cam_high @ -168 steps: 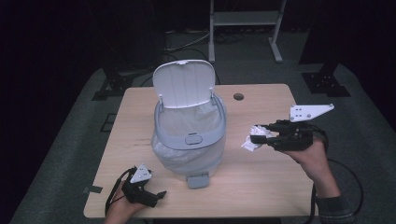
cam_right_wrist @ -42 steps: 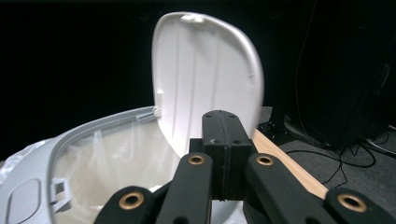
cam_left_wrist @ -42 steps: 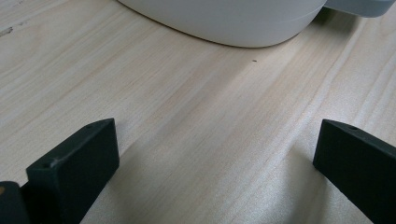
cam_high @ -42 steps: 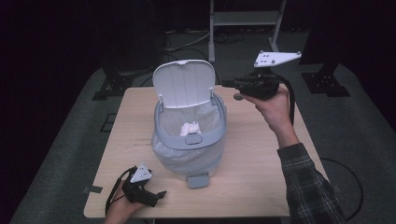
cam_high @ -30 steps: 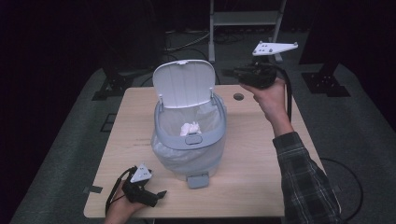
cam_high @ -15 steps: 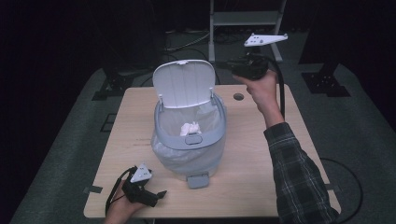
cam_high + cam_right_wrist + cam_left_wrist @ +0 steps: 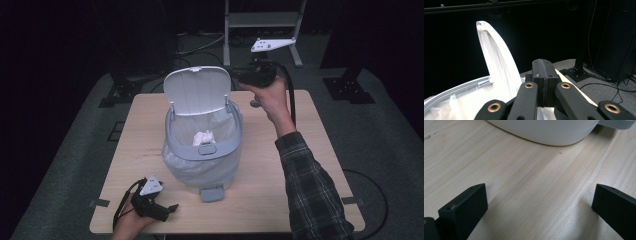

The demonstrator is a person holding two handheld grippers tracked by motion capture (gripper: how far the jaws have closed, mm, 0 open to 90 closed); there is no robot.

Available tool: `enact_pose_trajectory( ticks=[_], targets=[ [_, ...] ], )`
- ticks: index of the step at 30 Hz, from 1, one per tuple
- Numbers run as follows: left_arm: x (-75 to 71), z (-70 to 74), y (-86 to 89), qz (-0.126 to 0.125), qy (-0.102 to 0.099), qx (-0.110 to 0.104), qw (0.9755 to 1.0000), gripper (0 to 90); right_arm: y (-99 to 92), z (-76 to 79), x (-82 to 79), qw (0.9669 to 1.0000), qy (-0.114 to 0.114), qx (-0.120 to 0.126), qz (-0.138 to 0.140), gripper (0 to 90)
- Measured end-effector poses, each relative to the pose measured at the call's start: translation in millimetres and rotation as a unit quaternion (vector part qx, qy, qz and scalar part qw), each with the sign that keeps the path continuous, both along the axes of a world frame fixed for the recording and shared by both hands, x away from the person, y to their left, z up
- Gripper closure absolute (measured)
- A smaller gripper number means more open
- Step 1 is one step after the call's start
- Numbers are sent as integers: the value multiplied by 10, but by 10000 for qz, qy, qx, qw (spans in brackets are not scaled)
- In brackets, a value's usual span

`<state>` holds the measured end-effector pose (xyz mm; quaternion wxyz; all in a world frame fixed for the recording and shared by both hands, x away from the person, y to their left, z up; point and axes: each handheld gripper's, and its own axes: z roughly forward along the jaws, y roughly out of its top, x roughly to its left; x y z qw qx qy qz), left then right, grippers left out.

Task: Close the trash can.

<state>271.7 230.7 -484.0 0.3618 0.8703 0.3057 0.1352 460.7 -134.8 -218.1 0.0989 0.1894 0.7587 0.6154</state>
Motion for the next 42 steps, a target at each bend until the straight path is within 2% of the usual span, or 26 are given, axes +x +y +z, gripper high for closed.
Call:
enact_pose_trajectory(
  ticks=[2, 12, 17, 19, 23, 26, 34, 42],
  targets=[
    [0, 1, 1, -6, 7, 9, 10000, 0, -11, -1, -22, 10000, 32, 24, 87, 900],
    [3, 1, -1, 0, 4, -2, 10000, 0, -46, 41, -270, 9989, -117, -153, 438, 900],
    [3, 1, -1, 0, 1, -3, 10000, 0, 2, 54, -387, 9975, -141, -242, 651, 900],
    [3, 1, -1, 1, 1, -3, 10000, 0, 60, 34, -467, 9964, -156, -351, 756, 900],
    [3, 1, -2, 2, 5, -3, 10000, 0, 48, -4, -520, 9960, -108, -241, 848, 900],
    [3, 1, -2, 3, 6, -4, 10000, 0, 46, -34, -566, 9959, -92, -291, 855, 900],
    [4, 1, -3, 8, 4, -4, 10000, 0, 71, -69, -748, 9929, 13, -448, 1104, 900],
    [5, 1, -4, 10, 3, -4, 10000, 0, 150, -123, -951, 9897, -17, -570, 1316, 900]
  ],
)
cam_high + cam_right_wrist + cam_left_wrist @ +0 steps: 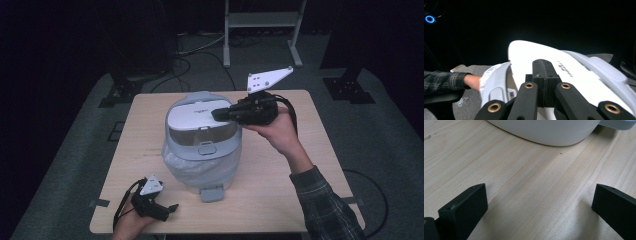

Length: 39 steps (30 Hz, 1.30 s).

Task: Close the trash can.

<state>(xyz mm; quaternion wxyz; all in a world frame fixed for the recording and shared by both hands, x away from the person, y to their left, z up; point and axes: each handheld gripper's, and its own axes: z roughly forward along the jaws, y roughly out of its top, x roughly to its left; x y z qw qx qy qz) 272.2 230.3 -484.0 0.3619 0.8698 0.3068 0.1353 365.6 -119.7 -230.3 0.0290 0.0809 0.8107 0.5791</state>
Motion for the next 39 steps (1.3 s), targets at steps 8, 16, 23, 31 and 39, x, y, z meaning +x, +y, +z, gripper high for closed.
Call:
enact_pose_trajectory(
  ticks=[8, 16, 23, 31, 39],
  targets=[
    [0, 0, 0, 0, 0, 1, 10000, 0, 63, -42, -74, 9999, -12, -103, 105, 900],
    [0, 0, 0, 0, -2, 0, 10000, 0, 142, -136, -142, 9993, 35, -261, 267, 900],
    [0, 0, 0, 1, -4, 2, 10000, 0, 180, -164, -174, 9988, 54, -365, 330, 900],
    [0, 0, 0, 1, -5, 1, 10000, 0, 212, -220, -172, 9982, 81, -458, 377, 900],
    [0, -1, 0, 2, -3, -1, 10000, 0, 262, -259, -185, 9977, 2, -562, 389, 900]
  ],
)
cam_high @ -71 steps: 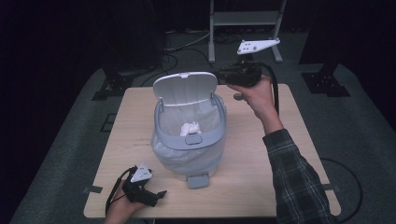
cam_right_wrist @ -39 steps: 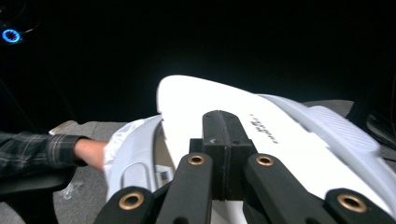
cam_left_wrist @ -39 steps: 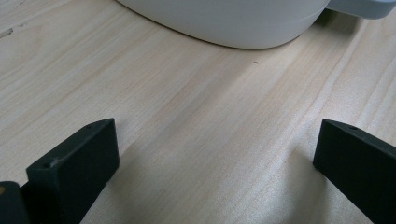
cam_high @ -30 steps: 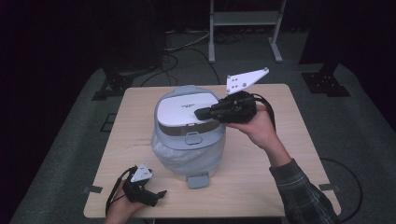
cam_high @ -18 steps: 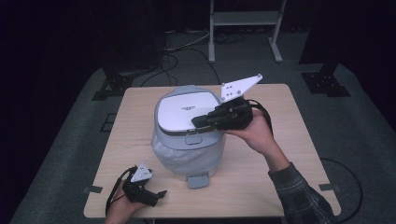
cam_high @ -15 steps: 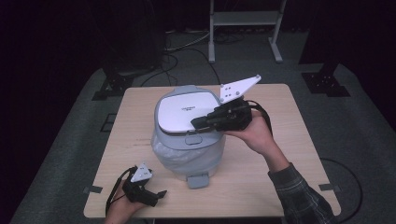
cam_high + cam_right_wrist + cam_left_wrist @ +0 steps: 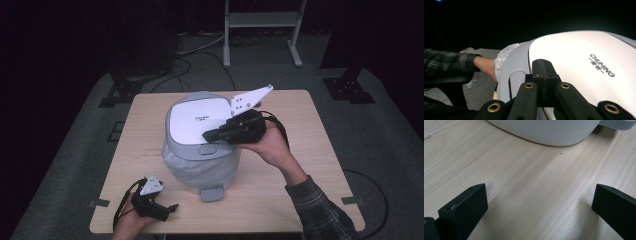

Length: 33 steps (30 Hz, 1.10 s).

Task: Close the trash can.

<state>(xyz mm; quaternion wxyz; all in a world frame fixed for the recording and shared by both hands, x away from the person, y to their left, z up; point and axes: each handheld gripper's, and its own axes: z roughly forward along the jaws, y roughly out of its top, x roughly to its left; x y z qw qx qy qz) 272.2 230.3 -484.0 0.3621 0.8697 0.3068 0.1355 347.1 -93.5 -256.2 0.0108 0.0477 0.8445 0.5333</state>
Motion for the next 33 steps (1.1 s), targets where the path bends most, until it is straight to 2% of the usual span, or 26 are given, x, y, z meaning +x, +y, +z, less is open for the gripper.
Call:
enact_pose_trajectory(
  ticks=[4, 5, 7, 13, 14, 15, 19, 22, 25, 30, 33],
  targets=[
    [0, 0, 0, 1, 1, 0, 10000, 0, 18, -5, -13, 10000, 43, -16, -35, 900],
    [0, -1, -1, 5, -2, 1, 10000, 0, 34, -4, -21, 9998, 40, -168, -93, 900],
    [1, 0, -1, 6, -1, 2, 10000, 0, 40, 5, -40, 9996, -79, -237, -145, 900],
    [1, 1, -1, 3, -3, 4, 10000, 0, 23, -7, -25, 9999, -39, -111, -114, 899],
    [1, 1, -1, 3, -1, 5, 10000, 0, 12, -11, -20, 9999, -71, -46, -150, 806],
    [1, 1, -1, 3, -2, 7, 10000, 0, -4, -14, -2, 9997, 3, 76, -228, 742],
    [2, 0, -1, 5, -2, 5, 10000, 0, -66, -3, 45, 9988, 54, 147, -455, 587],
    [2, 1, -1, 8, 2, 10, 10000, 0, -140, 24, 55, 9979, 6, 188, -623, 462],
    [3, 1, -1, 8, 1, 10, 10000, 0, -239, 39, 56, 9964, -43, 209, -825, 378],
    [5, 2, -2, 13, 0, 13, 10000, 0, -518, 21, 69, 9928, -38, 308, -1157, 283],
    [5, 1, -2, 13, -3, 13, 10000, 0, -607, 6, 64, 9911, -66, 308, -1294, 252]
  ],
)
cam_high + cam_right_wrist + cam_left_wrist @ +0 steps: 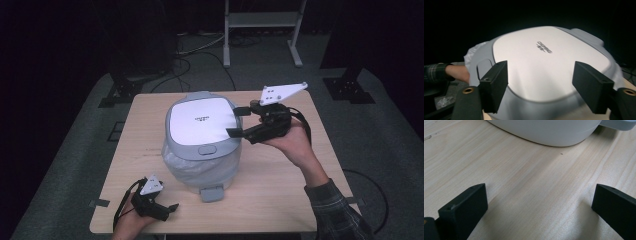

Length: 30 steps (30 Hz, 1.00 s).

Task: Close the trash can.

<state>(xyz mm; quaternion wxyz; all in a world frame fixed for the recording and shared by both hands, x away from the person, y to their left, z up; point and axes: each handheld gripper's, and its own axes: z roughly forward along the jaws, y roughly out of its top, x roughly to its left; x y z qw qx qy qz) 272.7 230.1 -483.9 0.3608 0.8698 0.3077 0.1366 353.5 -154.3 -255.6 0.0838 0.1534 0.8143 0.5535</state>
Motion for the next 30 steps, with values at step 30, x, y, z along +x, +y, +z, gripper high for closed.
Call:
enact_pose_trajectory(
  ticks=[30],
  targets=[
    [0, 1, 0, -1, 4, 4, 10000, 0, -1148, -927, -388, 9882, 128, -23, -1524, 96]
  ],
)
